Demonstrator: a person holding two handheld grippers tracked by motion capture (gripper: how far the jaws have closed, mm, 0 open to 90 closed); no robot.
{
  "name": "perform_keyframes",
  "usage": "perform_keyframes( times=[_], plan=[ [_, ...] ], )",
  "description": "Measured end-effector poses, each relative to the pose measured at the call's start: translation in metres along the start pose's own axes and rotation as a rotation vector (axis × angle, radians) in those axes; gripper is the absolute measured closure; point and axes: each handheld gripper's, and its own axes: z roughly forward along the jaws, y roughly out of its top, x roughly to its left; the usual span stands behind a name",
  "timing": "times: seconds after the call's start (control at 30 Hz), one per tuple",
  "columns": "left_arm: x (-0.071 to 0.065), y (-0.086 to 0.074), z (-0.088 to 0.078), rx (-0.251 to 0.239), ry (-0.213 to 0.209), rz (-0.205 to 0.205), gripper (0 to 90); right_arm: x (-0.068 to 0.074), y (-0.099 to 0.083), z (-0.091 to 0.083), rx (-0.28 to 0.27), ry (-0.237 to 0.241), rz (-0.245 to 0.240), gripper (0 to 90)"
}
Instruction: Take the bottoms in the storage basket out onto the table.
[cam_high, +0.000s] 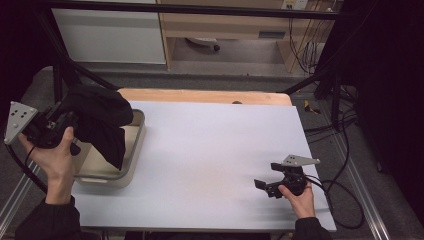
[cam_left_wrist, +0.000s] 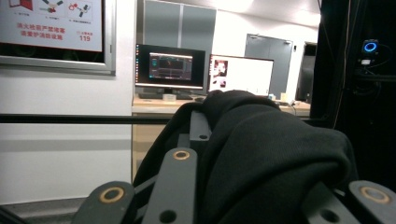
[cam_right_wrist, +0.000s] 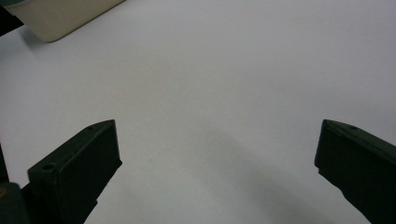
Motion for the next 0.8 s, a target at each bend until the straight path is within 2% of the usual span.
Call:
perform_keyframes(
  times=[0.8],
  plan=[
    [-0.027, 0.000, 0.013, -0.046, -0.042, -0.007, 79.5, 0.000, 0.000, 0.000, -0.005, 0.001, -0.003, 0.5]
  ],
)
